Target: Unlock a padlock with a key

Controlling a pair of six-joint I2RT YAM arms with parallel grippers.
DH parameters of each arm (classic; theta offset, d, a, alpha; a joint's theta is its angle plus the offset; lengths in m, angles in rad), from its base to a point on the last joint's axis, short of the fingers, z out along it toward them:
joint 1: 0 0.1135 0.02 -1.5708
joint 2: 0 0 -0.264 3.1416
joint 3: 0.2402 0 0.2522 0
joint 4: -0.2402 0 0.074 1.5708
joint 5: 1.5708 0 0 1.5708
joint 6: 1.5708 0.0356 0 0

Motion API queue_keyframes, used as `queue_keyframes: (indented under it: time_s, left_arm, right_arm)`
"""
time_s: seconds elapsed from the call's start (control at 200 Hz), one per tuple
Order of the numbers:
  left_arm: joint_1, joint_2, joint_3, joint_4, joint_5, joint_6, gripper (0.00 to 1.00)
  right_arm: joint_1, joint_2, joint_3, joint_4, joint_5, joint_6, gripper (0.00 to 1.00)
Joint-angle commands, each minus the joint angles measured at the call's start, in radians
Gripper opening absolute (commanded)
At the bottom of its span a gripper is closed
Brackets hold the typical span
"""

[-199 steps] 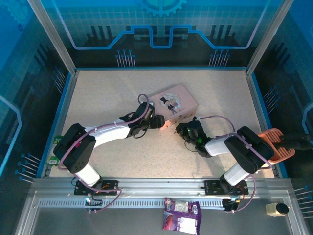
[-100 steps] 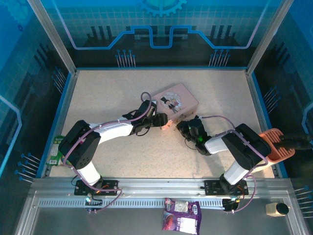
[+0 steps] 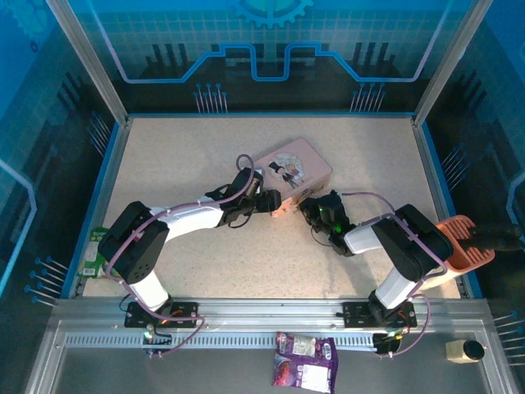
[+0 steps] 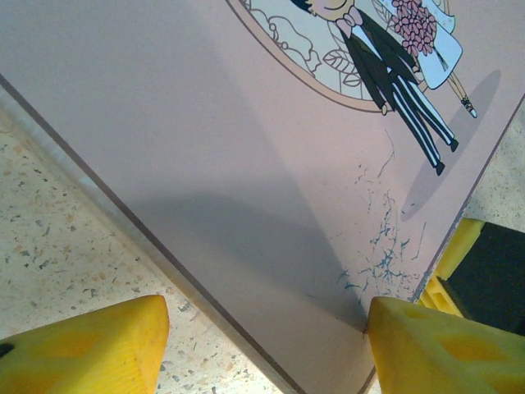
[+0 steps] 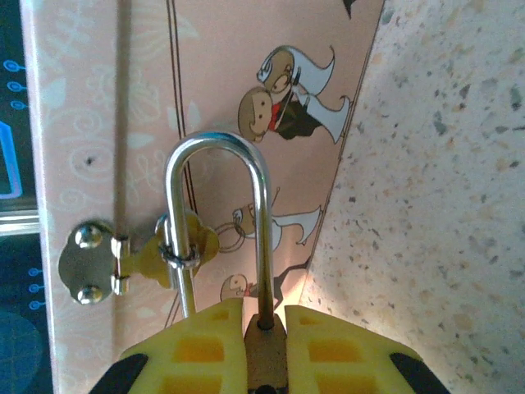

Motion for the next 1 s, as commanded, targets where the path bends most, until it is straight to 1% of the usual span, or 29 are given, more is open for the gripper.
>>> queue_keyframes:
  time_s: [0.0, 0.515, 0.891, 0.996]
  left_arm:
    - [0.009, 0.014, -0.021, 0.008, 0.008, -0.021, 0.66]
    - [0.015, 0.006, -0.027, 0.014, 0.016, -0.032, 0.66]
    - [0.016, -0.010, -0.026, 0.010, 0.016, -0.035, 0.67]
    - [0.016, -0.016, -0.021, 0.007, 0.027, -0.033, 0.67]
  right_arm:
    - [-0.022, 0.005, 0.035, 0.084, -0.005, 0.023, 0.00]
    - [-0.084, -0.007, 0.021, 0.090, -0.035, 0.014, 0.00]
    - [-0.113, -0.085, -0.035, 0.033, -0.017, -0.013, 0.00]
    - [-0.125, -0.103, -0.064, 0.058, -0.048, -0.017, 0.00]
